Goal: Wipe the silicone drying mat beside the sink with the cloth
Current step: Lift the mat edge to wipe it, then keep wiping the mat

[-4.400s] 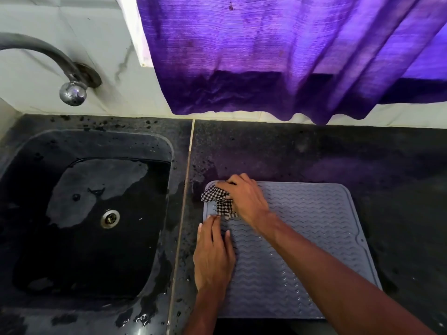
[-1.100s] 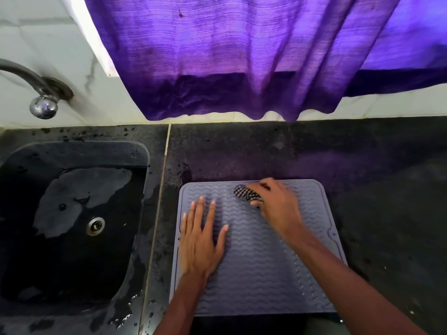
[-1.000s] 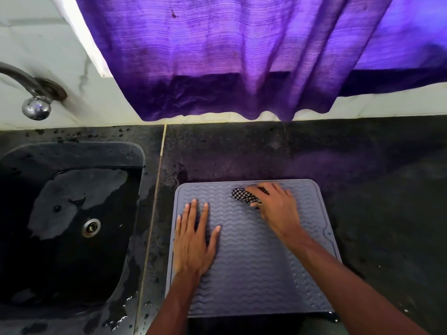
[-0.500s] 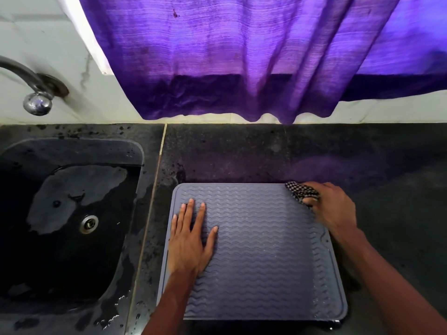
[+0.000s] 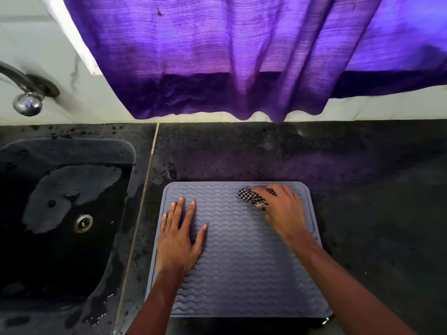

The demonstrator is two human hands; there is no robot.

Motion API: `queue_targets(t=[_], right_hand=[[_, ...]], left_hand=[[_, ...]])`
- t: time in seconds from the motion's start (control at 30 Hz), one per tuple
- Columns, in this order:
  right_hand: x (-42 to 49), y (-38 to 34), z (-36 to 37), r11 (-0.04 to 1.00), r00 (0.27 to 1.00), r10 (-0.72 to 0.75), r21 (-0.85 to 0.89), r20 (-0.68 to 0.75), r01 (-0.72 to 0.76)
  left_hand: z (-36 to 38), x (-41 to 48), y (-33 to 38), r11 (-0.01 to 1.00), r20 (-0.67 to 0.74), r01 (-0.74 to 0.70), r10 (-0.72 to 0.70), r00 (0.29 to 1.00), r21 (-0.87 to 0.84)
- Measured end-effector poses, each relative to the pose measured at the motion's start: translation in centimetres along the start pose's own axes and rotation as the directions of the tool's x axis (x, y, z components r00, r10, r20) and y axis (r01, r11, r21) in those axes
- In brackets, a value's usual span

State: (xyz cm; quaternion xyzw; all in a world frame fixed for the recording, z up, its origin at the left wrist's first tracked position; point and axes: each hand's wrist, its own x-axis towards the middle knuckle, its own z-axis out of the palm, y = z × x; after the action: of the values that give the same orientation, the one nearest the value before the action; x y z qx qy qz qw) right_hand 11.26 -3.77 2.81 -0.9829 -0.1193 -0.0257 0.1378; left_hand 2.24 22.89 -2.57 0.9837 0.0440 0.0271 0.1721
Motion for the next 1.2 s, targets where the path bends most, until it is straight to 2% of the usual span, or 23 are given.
queue_targets(t=[0.17,0.33,0.4,0.5,0.57,0.63,1.0,1.1,1.2], right_hand=[[-0.5,6.0,-2.0,0.984,0.985,0.172,-0.038,-0.008,-0.172],[0.3,5.7,-4.4,0.971,0.971,0.238,0.034,-0.017,-0.238],[0.9,3.5,-4.9,0.977,0.982,0.186,0.114,-0.030,-0.181],[1.7,-1.2,-3.7,0.985,0.999,-0.003,0.174,-0.035,0.009],[2.0,-3.3,-1.9,0.989,0.997,-0.081,0.123,0.008,0.079],[1.7,-3.5,-0.3,0.994,0.994,-0.098,0.059,0.056,0.095],[-0.1,7.1,-2.5,0.989,0.987,0.145,-0.014,0.064,-0.144],[0.0,8.6,-3.5,0.970,0.970,0.234,0.055,0.059,-0.237],[0.8,8.1,-3.9,0.954,0.967,0.255,0.164,-0.003,-0.251]], left_hand=[[-0.1,0.0,0.2,1.000,-0.013,-0.002,0.002,1.000,0.000],[-0.2,0.0,0.2,1.000,-0.020,-0.003,0.003,1.000,-0.003],[-0.1,0.0,0.2,1.000,-0.019,-0.005,0.005,1.000,0.001],[-0.1,0.0,0.1,1.000,-0.012,-0.005,0.005,1.000,0.005],[-0.1,0.0,0.2,1.000,-0.013,-0.005,0.005,1.000,0.004],[-0.1,0.1,0.2,1.000,-0.019,-0.007,0.007,1.000,0.002],[-0.3,0.1,0.3,1.000,-0.019,0.011,-0.011,1.000,0.026],[-0.4,0.0,0.5,1.000,-0.027,0.010,-0.009,1.000,0.021],[-0.3,0.1,0.4,1.000,-0.026,0.010,-0.009,1.000,0.019]])
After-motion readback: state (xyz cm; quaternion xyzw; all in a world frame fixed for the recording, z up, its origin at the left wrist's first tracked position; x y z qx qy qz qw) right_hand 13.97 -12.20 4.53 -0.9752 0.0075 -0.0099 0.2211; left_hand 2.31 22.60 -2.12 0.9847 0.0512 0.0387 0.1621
